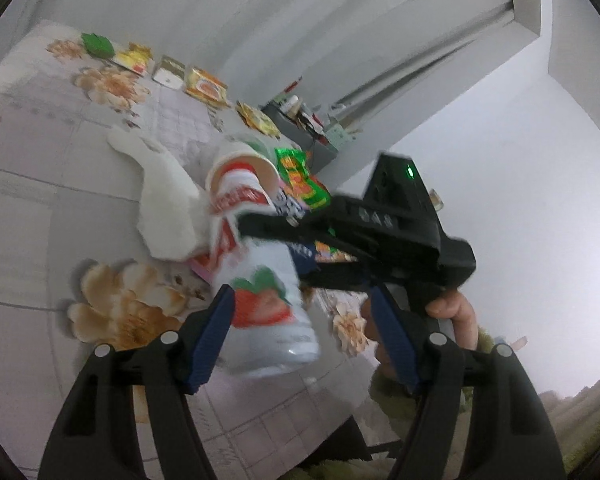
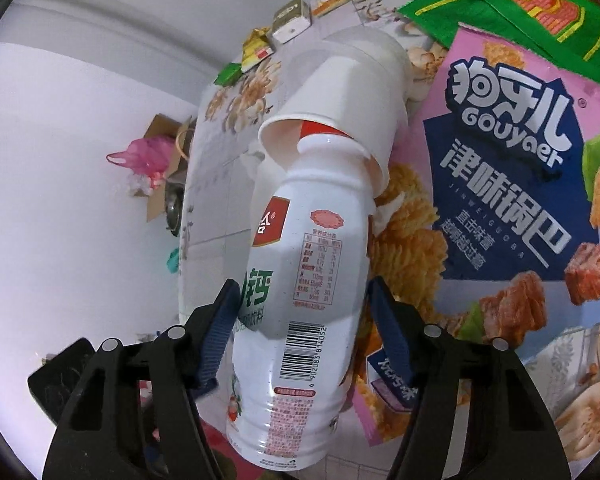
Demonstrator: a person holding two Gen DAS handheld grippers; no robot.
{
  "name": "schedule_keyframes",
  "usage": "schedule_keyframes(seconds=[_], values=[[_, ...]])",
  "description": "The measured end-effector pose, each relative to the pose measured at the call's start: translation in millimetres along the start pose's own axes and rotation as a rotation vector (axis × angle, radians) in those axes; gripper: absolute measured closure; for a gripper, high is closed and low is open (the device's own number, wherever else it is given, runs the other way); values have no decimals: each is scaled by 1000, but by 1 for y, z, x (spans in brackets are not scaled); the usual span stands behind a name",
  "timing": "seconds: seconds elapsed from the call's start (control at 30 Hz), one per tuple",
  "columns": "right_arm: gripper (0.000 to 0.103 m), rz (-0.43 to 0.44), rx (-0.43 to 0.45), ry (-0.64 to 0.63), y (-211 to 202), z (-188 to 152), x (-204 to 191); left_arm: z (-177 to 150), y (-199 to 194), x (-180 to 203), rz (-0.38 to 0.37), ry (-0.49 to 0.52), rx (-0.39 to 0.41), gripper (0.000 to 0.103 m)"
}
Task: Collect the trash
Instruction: 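Grasp the white drink bottle with the right gripper, then grasp the crumpled white tissue with the left gripper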
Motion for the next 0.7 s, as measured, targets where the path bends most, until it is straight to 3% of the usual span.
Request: schedule_keyframes(seconds=[0.1, 0.2, 0.4, 0.53, 0.7], values=[[42, 11, -1, 0, -6, -7, 3, 6, -10, -13, 23, -52, 31, 39], [42, 11, 6, -1, -14, -17, 6, 19, -7, -31, 123, -101, 24, 46], [43, 5, 38, 4, -23, -24, 12, 53, 34, -51, 403, -46, -53, 48], [43, 11, 51, 15, -26, -26, 18, 70, 60, -54, 488, 4, -84, 55], [43, 23, 60, 26, -27, -26, 22, 75, 83, -54, 640, 95, -105, 85]])
Point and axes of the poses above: each gripper's, at about its wrist camera, not at the fingertips, and y roughly the way its jaws point, x to its right, z to its top, the point moved 3 cm from there along y, roughly the way its jaws point, and after that the axes turned 13 degrees about -x, right-handed, at the moved point
